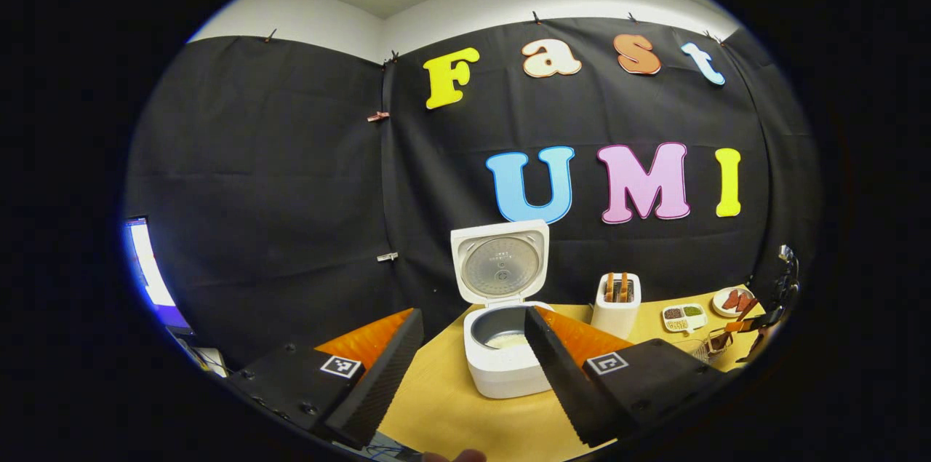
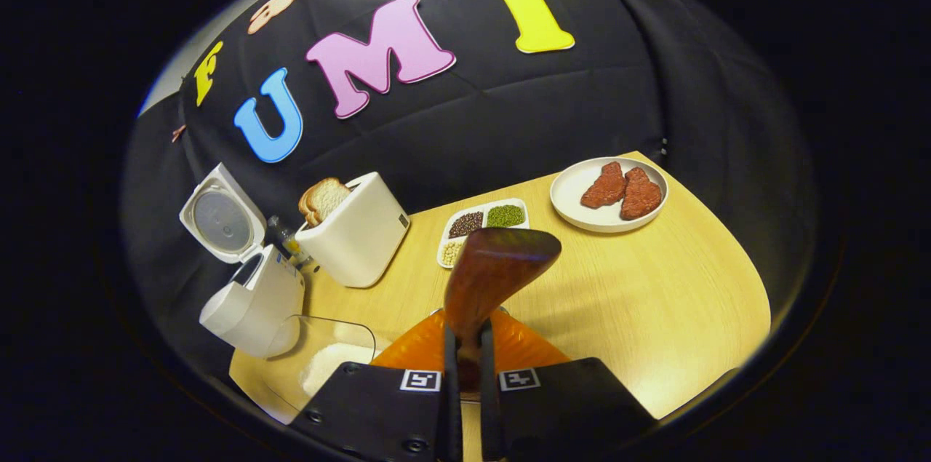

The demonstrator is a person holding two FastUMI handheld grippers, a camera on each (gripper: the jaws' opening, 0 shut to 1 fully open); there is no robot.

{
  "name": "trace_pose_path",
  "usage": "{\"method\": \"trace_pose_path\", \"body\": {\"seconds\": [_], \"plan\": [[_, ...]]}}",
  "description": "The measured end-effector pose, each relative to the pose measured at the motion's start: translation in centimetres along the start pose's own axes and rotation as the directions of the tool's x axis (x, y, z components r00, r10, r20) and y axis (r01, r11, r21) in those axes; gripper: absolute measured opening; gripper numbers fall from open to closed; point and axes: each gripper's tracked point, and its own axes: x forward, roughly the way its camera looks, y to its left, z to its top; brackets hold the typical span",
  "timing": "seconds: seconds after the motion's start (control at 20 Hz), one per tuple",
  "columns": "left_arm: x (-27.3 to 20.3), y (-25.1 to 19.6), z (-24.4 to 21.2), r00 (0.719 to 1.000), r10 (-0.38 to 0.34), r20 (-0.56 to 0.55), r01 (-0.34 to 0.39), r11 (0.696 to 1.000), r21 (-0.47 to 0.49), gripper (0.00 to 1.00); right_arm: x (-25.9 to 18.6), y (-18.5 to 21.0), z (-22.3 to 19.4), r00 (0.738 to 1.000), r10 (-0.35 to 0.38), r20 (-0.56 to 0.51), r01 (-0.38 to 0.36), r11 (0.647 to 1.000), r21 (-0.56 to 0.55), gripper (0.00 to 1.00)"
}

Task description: Close the left gripper, press the button to open the rice cooker; take a wooden spoon from the chopstick holder with the right hand, scoop a spoonful of rice and pour it into the rice cooker, then put the wooden spoon back into the chopstick holder.

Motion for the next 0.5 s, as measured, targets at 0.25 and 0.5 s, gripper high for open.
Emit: {"method": "trace_pose_path", "body": {"seconds": [0.25,0.5], "plan": [[0.4,1.3,-0.2,1.0,-0.025,0.006,0.025,1.0,-0.013,0.96,-2.8,1.8,4.3,0.996,0.032,0.088,-0.028,0.999,-0.043,0.14],[1.6,1.9,-0.3,0.996,-0.087,0.019,0.087,0.996,-0.035,0.97,-5.8,6.4,6.1,0.987,0.085,0.137,-0.073,0.993,-0.093,0.14]]}}
